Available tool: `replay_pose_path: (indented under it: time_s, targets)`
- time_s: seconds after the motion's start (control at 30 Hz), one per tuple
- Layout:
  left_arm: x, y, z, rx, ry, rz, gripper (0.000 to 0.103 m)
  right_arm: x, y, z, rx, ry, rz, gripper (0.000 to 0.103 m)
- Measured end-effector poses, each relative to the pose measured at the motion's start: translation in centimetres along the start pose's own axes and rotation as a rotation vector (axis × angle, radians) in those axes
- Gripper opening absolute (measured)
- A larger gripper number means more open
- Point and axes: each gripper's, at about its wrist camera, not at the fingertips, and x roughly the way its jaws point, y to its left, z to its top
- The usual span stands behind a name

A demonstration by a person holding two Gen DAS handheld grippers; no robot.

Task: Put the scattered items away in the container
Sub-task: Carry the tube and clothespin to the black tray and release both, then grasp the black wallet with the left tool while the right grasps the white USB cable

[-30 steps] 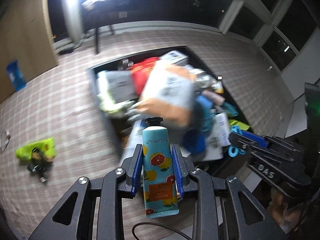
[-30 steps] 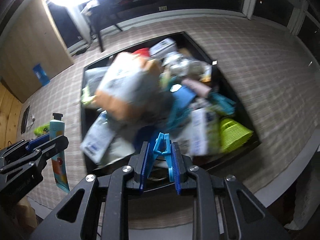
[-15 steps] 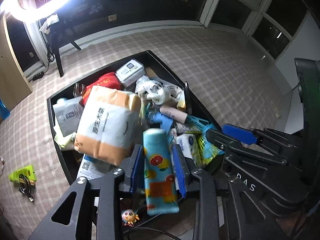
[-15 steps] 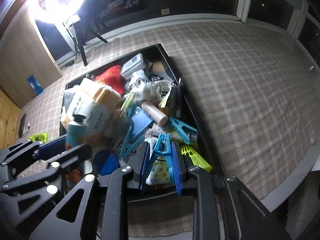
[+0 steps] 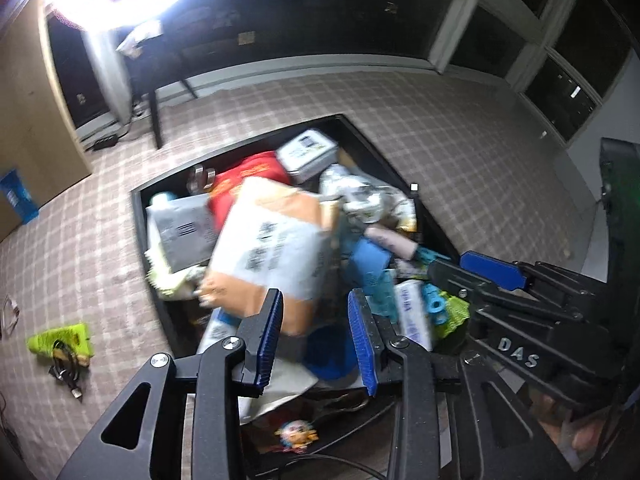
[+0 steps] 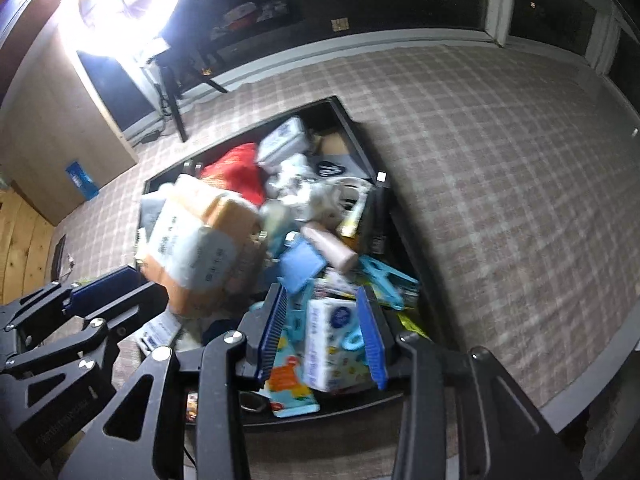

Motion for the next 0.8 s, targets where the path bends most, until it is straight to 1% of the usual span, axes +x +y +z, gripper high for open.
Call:
replay_pose_path:
  time_s: [0.17,0.27,0.4,0.5,0.8]
  targets:
    - [-0.9,4.6,-1.0,-0.05,-0.009,0.033,0.032,0.3,3.5,0.0,-0.052,-0.005,0.025,0.036]
    - [-1.6,8.4,-1.9,-0.099,-0.008,0.054,0.032,0.7,6.1,-0.1,-0.076,0.0,0.042,0.036]
    - [-2.6,14.1,-3.3,-0.168,-0.006,0.091,0.032,1.5,10.5,-0.7,-0.121,0.014,0.064,0.036]
    - [-3.3,18.6,-4.5,-0.224,-0.002,0.118,0.032,2.4,14.4,-1.3,-0.161,0.031,0.079,0.036]
    - [-5.8,32.2,-8.2,-0.391,-0.002,0.213,0.032,4.8,25.7,-0.6,-0.257,0.057,0.124,0.036]
